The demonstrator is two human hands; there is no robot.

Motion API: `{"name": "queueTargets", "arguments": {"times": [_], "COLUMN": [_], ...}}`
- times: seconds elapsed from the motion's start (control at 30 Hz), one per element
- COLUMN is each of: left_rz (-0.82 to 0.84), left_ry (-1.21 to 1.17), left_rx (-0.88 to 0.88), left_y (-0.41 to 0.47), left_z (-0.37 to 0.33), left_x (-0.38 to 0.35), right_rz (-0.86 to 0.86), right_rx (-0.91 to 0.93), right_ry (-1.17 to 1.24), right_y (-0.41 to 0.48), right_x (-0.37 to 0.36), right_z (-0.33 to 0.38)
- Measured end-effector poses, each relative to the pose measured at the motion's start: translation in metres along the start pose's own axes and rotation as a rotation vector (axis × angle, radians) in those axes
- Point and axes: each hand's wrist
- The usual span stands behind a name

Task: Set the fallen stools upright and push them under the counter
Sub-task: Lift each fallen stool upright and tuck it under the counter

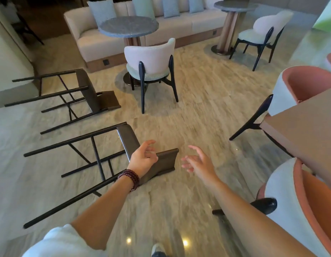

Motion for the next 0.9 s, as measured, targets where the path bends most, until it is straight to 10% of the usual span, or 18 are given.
{"name": "queueTargets", "arguments": {"times": [0.9], "left_rz": [0.184], "left_ry": [0.394], "left_rx": [0.217], "left_y": [0.339], "left_z": [0.198], "left_x": [-0.22], "right_rz": [0.019], "right_rx": [-0.331], "right_ry": [-0.037], "right_y": [0.384], "right_x": [-0.042], "right_z": [-0.168]}}
Point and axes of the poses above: each hand's wrist, its own y-axis towards the middle knuckle, its own x-axis out of the back of the hand, z = x × y, and after that the axes turned 10 degrees about -z, right-handed
